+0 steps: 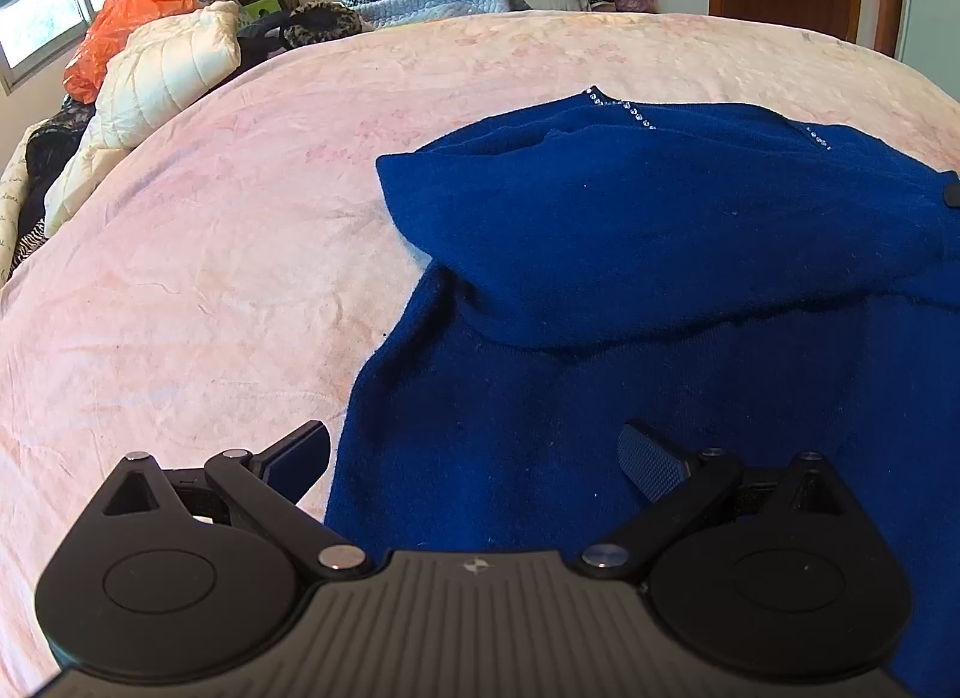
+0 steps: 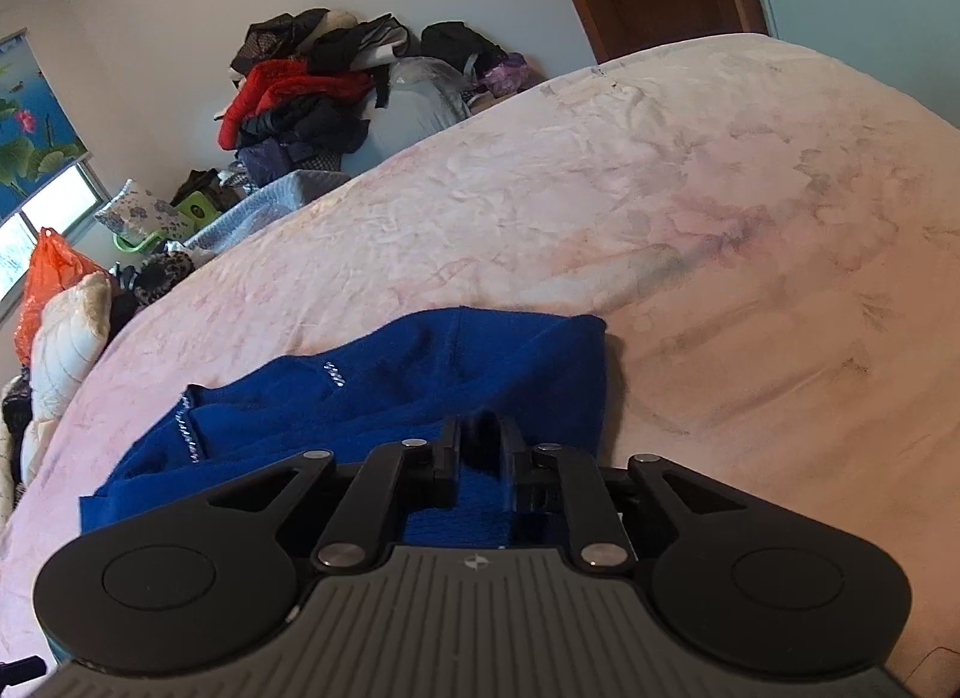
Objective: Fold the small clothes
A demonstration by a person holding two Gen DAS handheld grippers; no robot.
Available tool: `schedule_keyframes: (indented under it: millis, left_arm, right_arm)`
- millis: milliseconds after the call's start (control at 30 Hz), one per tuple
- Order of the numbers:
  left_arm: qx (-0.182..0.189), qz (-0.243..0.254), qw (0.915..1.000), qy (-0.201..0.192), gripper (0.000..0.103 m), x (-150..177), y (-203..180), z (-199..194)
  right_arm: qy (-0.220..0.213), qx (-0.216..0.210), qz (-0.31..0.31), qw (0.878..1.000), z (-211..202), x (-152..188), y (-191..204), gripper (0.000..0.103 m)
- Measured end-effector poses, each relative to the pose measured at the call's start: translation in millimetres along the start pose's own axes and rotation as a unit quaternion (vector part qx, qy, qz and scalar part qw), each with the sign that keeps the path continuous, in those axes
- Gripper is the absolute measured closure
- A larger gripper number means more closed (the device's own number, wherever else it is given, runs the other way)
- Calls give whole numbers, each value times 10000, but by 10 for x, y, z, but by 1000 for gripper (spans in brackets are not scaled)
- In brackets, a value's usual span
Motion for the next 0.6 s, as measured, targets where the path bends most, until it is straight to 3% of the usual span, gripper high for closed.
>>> schedule_keyframes:
  millis: [133, 267, 300, 367, 467, 533, 600]
  left_arm:
    - [-6, -13, 10000, 6, 0, 2, 8, 2]
    - [21, -53, 10000, 3, 0, 4, 2, -4]
    - [30, -64, 10000, 3, 0, 10, 4, -11]
    - [52, -67, 10000, 14, 0, 19, -7, -20]
    - [71, -18, 10000, -3, 0, 35, -35, -53]
    - [80, -3, 10000, -26, 0, 37, -39, -79]
    - [81, -13, 10000, -25, 0, 44, -31, -88]
  right_arm:
    - [-475, 186, -170, 9986, -219, -25, 34, 68]
    - [-724, 115, -663, 9951, -386, -11, 194, 67]
    - [-675, 41, -744, 9949, -386, 14, 226, 66]
    - [-362, -155, -799, 9960, -316, 83, 260, 53]
    - [112, -58, -729, 9973, -163, 233, 209, 49]
    - [62, 169, -629, 9979, -180, 281, 168, 49]
    - [-52, 38, -401, 9992, -280, 294, 157, 48]
Point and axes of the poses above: each gripper's, at about its wrist camera, not at the fingertips, and z roughly the way its jaws point, y to its left, x to its underside, the point moved 5 cm from there along z, roughly the way its jaws point, and after that the axes turned 7 degrees about -y, right-handed, at the moved point
